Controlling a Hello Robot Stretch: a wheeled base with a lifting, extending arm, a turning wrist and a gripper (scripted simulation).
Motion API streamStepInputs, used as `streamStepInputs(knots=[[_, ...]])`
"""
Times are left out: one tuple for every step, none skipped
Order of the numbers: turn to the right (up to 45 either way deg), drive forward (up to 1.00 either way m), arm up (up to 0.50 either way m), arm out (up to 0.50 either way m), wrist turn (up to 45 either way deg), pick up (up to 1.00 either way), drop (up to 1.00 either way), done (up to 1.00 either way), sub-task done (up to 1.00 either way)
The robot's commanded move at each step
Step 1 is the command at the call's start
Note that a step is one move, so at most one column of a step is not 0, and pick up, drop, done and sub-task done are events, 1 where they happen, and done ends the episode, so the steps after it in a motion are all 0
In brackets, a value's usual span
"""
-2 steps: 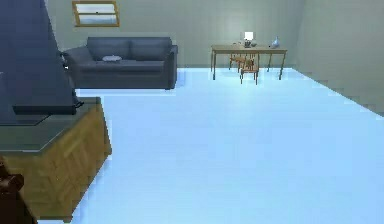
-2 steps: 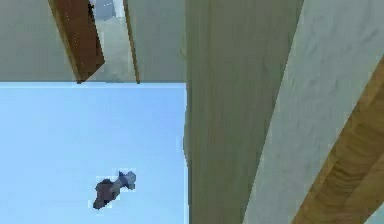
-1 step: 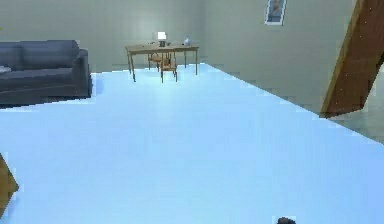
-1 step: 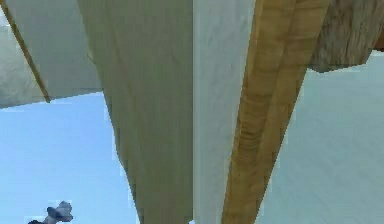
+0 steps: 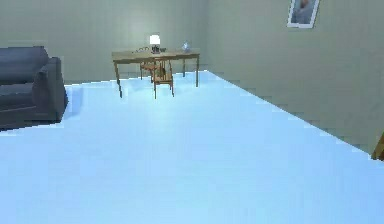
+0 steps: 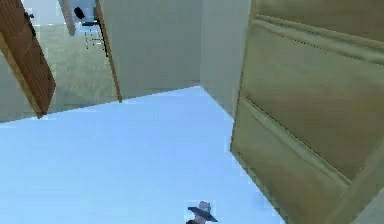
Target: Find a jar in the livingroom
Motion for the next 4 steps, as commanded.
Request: streamStepInputs(knots=[[0.0,1.0,0.0,0.0,0.0,0.0,0.0,0.0,0.0],[0.0,1.0,0.0,0.0,0.0,0.0,0.0,0.0,0.0],[0.0,1.0,0.0,0.0,0.0,0.0,0.0,0.0,0.0],[3.0,0.0,0.0,0.0,0.0,0.0,0.0,0.0,0.0]])
